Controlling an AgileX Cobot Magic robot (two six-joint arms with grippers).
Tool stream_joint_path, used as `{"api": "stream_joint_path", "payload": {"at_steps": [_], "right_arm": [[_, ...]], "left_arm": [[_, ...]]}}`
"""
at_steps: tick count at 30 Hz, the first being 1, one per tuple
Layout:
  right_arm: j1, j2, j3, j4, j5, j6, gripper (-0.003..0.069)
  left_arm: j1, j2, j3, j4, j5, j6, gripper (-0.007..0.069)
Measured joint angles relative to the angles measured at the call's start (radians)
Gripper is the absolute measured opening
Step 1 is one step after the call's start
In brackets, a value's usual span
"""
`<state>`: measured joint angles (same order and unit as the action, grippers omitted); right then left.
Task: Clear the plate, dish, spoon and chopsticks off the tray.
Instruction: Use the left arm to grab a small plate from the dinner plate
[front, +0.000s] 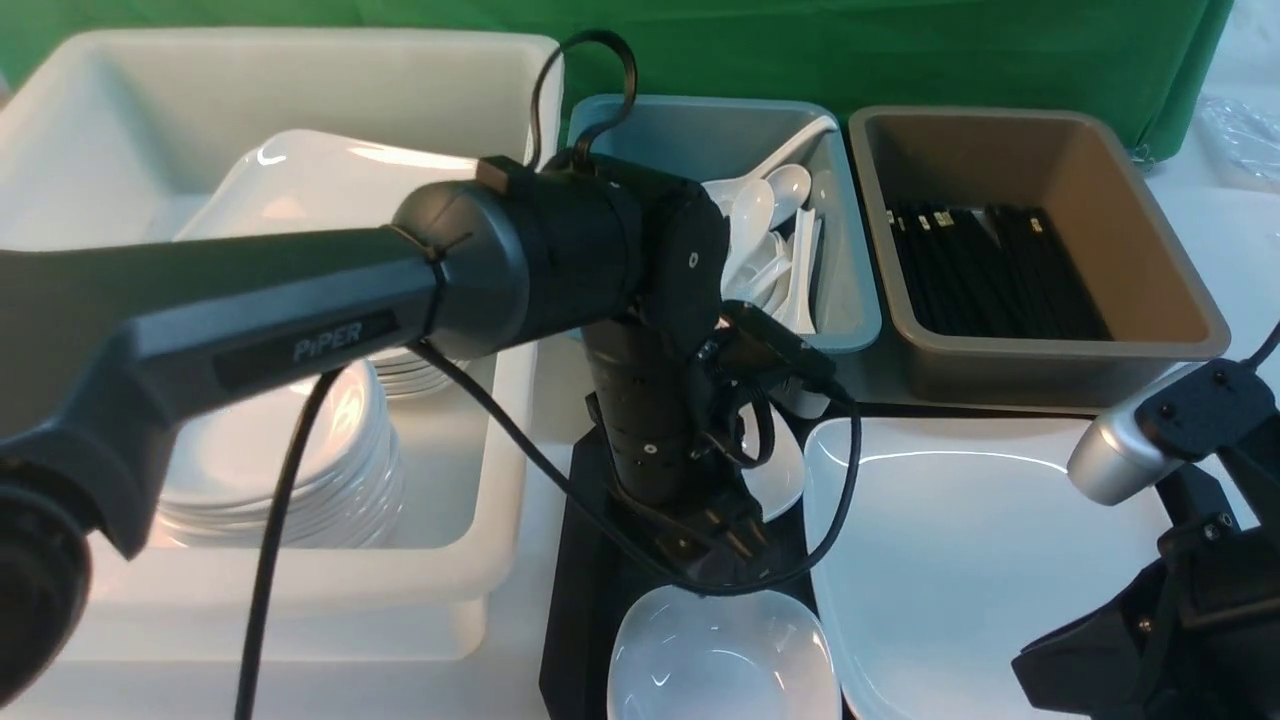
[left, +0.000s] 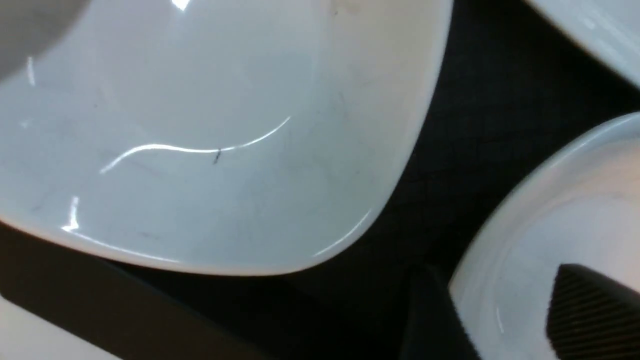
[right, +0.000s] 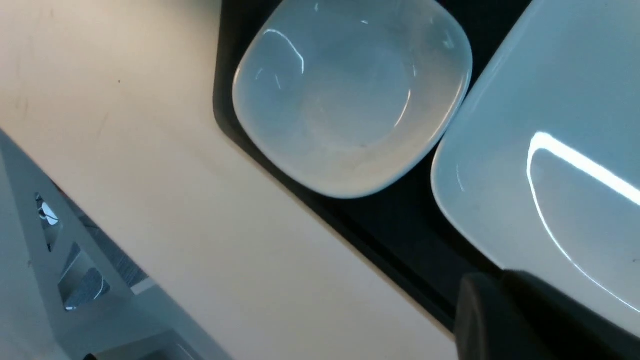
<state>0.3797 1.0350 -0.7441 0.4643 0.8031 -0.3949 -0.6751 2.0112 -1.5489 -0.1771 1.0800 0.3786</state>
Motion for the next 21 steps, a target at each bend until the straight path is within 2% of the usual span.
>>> {"api": "stream_joint_path", "payload": {"at_steps": [2,5,7,21], "right_arm": [[0.0,0.0,0.0,0.0,-0.002,-0.003,0.0072],[0.0,0.0,0.0,0.0,-0.009,-0.006,0.0074],[0.0,0.0,0.0,0.0,-0.012,-0.009,0.0077],[0.0,0.0,0.0,0.001,-0.038,-0.015,0.009]], "left_arm": [[-0.004,0.004,0.0,0.014,0.007,0.0,0.0403],[-0.005,0.006,0.0,0.022,0.007,0.0,0.0471],[-0.005,0.006,0.0,0.03,0.007,0.0,0.0489],[-0.005,0.102,0.0,0.049,0.017,0.0,0.0505]]}}
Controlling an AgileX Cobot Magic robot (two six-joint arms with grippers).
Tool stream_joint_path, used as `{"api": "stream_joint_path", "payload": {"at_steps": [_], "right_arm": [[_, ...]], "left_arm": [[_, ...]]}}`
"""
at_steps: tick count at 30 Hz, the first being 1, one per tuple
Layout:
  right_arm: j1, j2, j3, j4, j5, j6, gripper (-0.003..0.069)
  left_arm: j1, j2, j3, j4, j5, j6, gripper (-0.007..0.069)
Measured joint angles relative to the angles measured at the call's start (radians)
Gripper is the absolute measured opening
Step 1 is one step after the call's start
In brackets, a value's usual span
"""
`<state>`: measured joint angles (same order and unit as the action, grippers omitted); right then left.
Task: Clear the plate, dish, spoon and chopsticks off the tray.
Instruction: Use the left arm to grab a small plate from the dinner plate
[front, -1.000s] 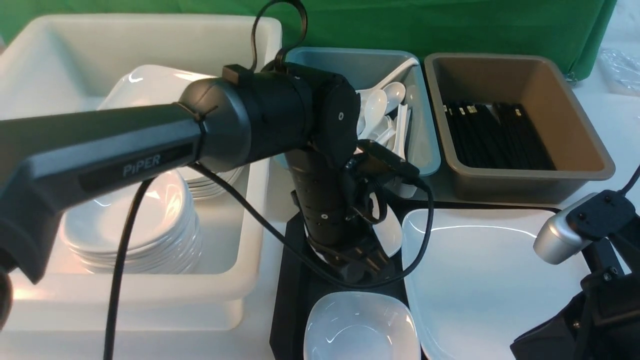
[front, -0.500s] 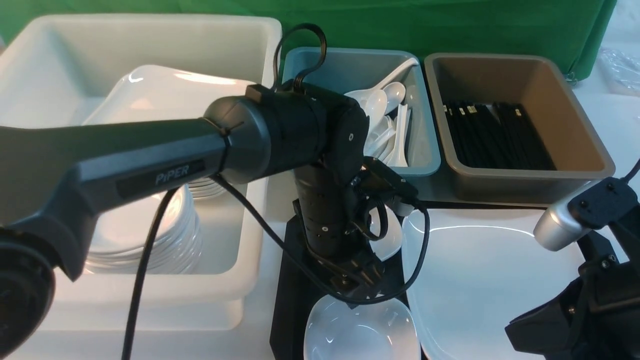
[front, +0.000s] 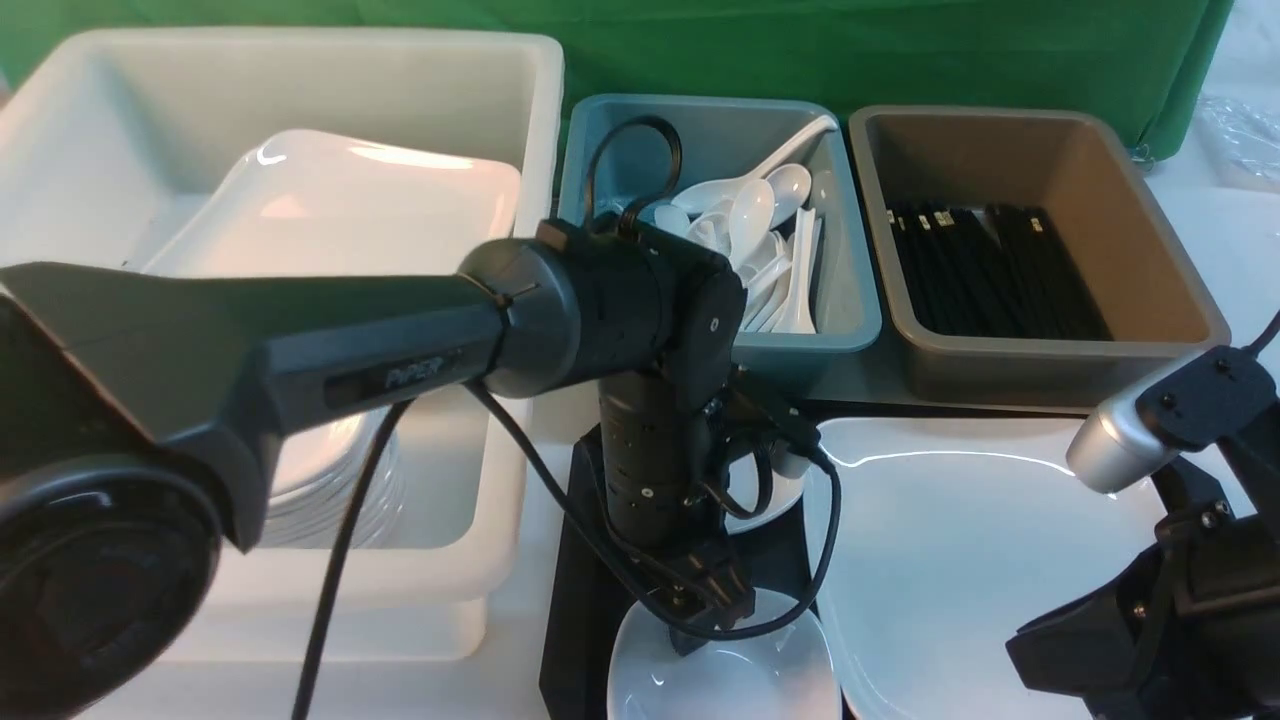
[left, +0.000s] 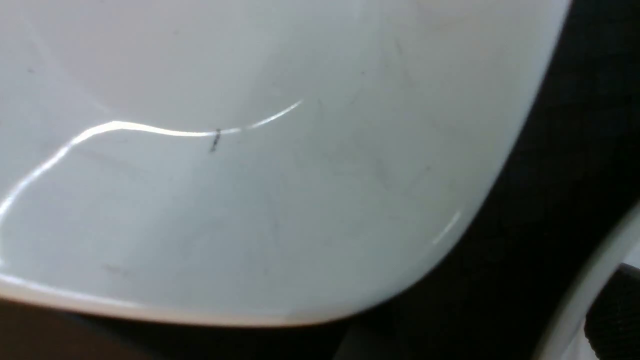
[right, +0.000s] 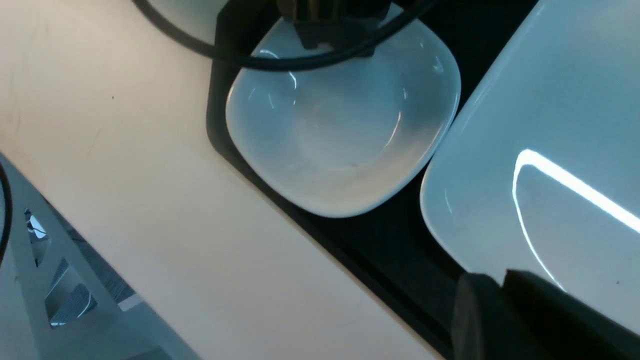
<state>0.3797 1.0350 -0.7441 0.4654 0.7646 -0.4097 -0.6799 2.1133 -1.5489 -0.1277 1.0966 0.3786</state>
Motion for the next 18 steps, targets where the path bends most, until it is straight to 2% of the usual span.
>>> {"api": "stream_joint_path", "payload": {"at_steps": [2,6,10,11,18], "right_arm": [[0.0,0.0,0.0,0.0,-0.008,-0.001,0.009],[0.0,0.0,0.0,0.0,-0.014,-0.001,0.009],[0.0,0.0,0.0,0.0,-0.019,-0.01,0.0091],[0.0,0.0,0.0,0.0,-0.021,-0.013,0.0091],[0.0,0.0,0.0,0.0,-0.025,-0.024,0.0091]], "left_arm": [[0.0,0.003,-0.002,0.0,0.002,0.001,0.0501],[0.0,0.004,-0.002,-0.002,0.019,0.001,0.044],[-0.001,0.006,-0.002,-0.016,0.044,0.001,0.0214],[-0.001,0.006,-0.004,-0.027,0.051,0.001,0.0189],[0.0,0.002,-0.018,-0.037,0.101,0.0,0.0167]]}}
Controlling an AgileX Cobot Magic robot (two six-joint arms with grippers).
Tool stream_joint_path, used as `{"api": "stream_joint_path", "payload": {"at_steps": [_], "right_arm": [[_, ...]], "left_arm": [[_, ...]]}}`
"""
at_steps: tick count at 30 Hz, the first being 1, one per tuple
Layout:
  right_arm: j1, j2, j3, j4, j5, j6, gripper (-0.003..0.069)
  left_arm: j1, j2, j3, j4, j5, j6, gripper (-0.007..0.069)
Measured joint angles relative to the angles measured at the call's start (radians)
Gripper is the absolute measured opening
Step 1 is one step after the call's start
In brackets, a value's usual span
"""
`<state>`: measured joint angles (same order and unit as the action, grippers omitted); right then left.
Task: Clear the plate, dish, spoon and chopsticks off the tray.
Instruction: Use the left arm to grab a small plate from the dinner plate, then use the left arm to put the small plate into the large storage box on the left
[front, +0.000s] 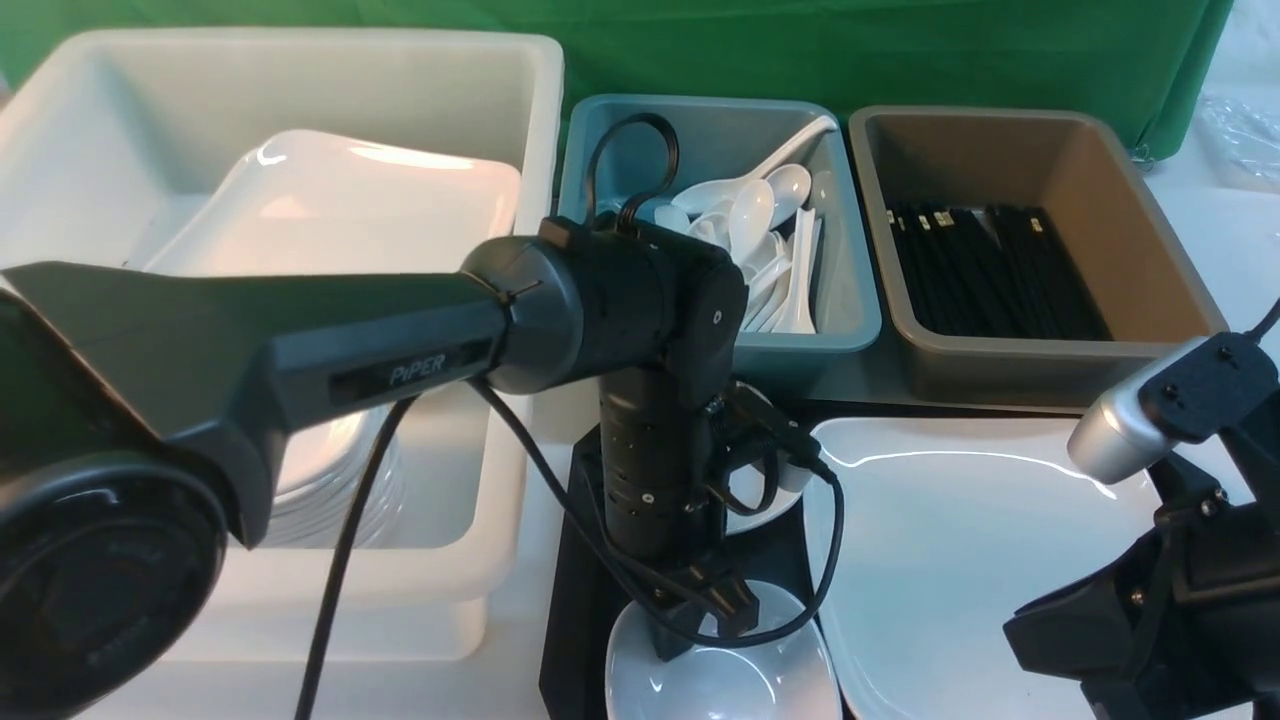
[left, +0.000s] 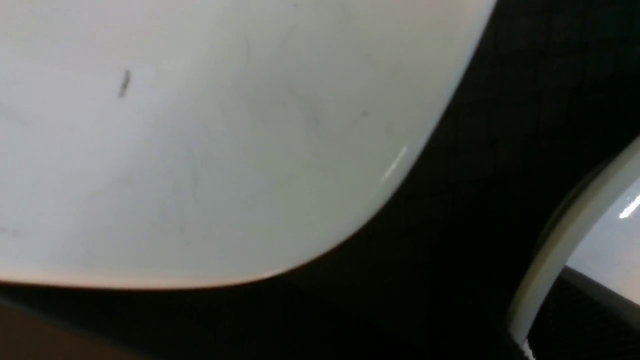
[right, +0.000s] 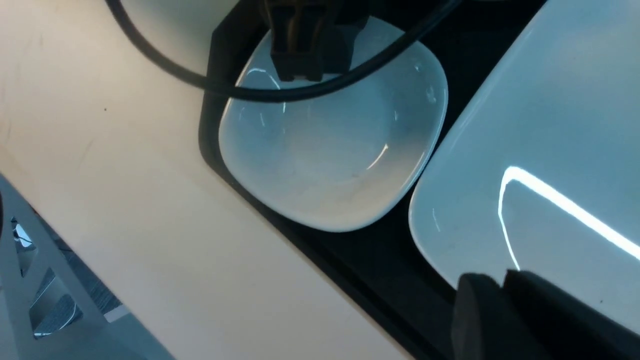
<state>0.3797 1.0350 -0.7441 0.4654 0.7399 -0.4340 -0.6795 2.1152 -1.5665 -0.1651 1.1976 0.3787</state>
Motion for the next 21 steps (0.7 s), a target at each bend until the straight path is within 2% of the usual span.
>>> {"api": "stream_joint_path", "payload": {"at_steps": [6,7,10,21], "right_arm": [[0.0,0.0,0.0,0.0,0.0,0.0,0.0091],[0.0,0.0,0.0,0.0,0.0,-0.001,0.0092],[0.0,0.0,0.0,0.0,0.0,-0.001,0.0096],[0.0,0.0,0.0,0.0,0.0,-0.001,0.0108]], "left_arm": [[-0.001,-0.013,-0.024,0.0,0.028,0.0,0.0116],[-0.002,-0.022,-0.042,-0.004,0.039,0.0,0.0081],[-0.002,-0.042,-0.071,-0.004,0.039,0.0,0.0043],[-0.002,-0.077,-0.094,-0.015,0.025,0.0,0.0016]]}}
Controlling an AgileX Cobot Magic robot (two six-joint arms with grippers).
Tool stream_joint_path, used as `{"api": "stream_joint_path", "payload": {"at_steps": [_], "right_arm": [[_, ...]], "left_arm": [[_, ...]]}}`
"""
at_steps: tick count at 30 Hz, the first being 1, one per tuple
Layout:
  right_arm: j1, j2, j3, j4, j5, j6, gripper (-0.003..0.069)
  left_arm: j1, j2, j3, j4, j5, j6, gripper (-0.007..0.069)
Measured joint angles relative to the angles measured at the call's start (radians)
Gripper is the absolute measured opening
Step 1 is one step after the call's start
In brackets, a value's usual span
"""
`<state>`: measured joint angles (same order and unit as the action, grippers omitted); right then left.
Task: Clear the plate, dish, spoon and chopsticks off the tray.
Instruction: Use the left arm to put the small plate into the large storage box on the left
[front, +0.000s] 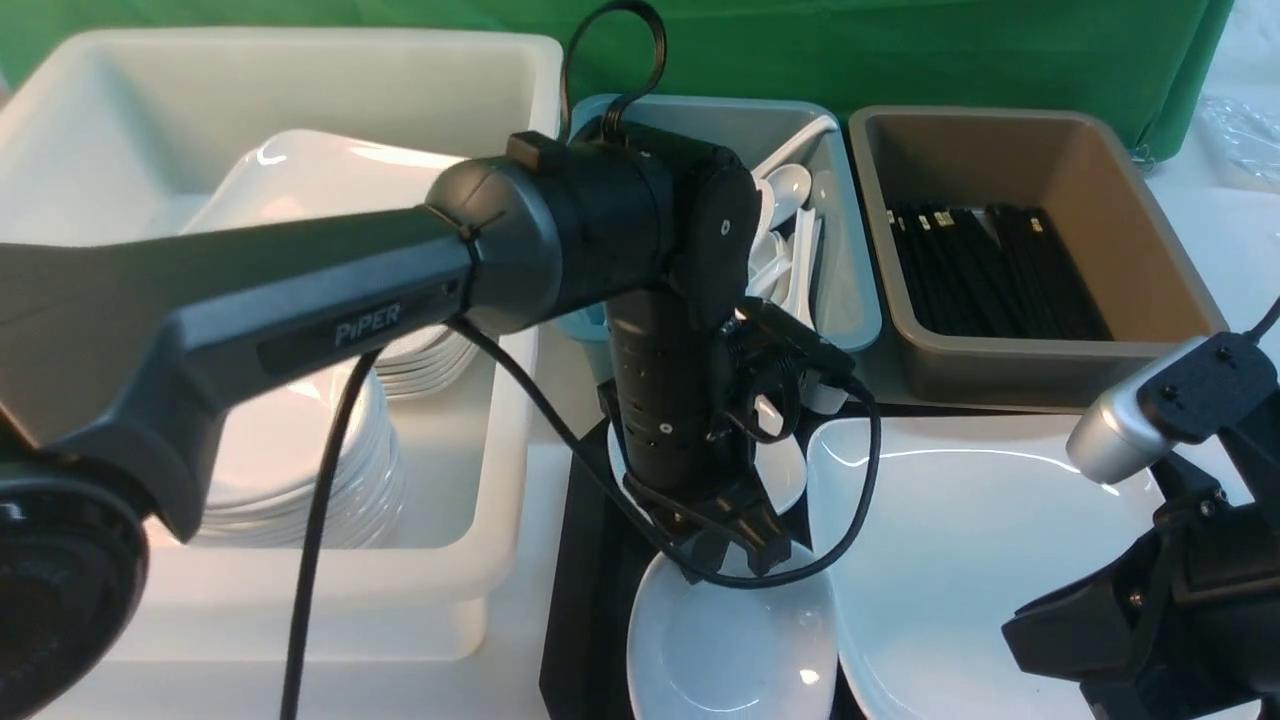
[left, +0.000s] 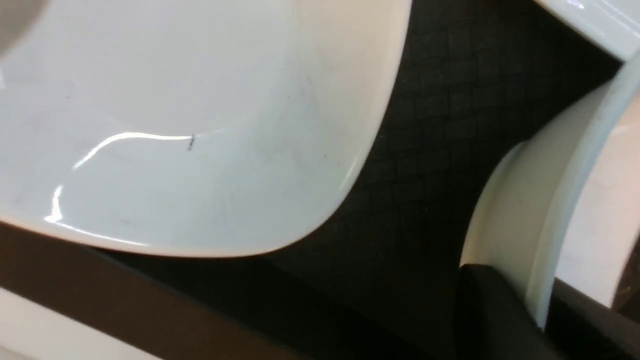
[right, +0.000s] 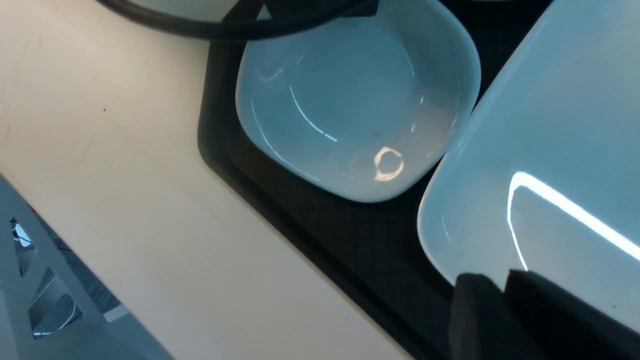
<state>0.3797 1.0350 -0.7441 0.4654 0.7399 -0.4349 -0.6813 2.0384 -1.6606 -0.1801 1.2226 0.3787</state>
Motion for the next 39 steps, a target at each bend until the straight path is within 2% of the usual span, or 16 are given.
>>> {"api": "stream_joint_path", "payload": {"at_steps": [16,21,26,30,35,39], "right_arm": [[0.0,0.0,0.0,0.0,-0.029,0.001,0.0125],[0.0,0.0,-0.004,0.0,-0.037,0.032,0.0127],[0.001,0.0,-0.091,0.0,-0.035,0.029,0.0119],[0.038,0.007,-0.234,-0.001,-0.039,-0.024,0.0046],[0.156,0.073,-0.433,-0.002,-0.055,-0.09,0.0022],[0.252,0.167,-0.544,-0.02,-0.057,-0.106,0.002]], "left_arm": [[0.0,-0.092,-0.051,0.001,-0.003,-0.036,0.0016],[0.031,-0.16,-0.052,-0.014,-0.001,-0.041,0.0016],[0.181,-0.277,-0.095,-0.096,0.001,-0.062,0.0016],[0.323,-0.358,-0.11,-0.192,0.001,-0.062,0.0016],[0.589,-0.455,-0.087,-0.294,0.001,-0.058,0.0016],[0.822,-0.516,0.034,-0.427,-0.004,-0.004,0.0016]]}}
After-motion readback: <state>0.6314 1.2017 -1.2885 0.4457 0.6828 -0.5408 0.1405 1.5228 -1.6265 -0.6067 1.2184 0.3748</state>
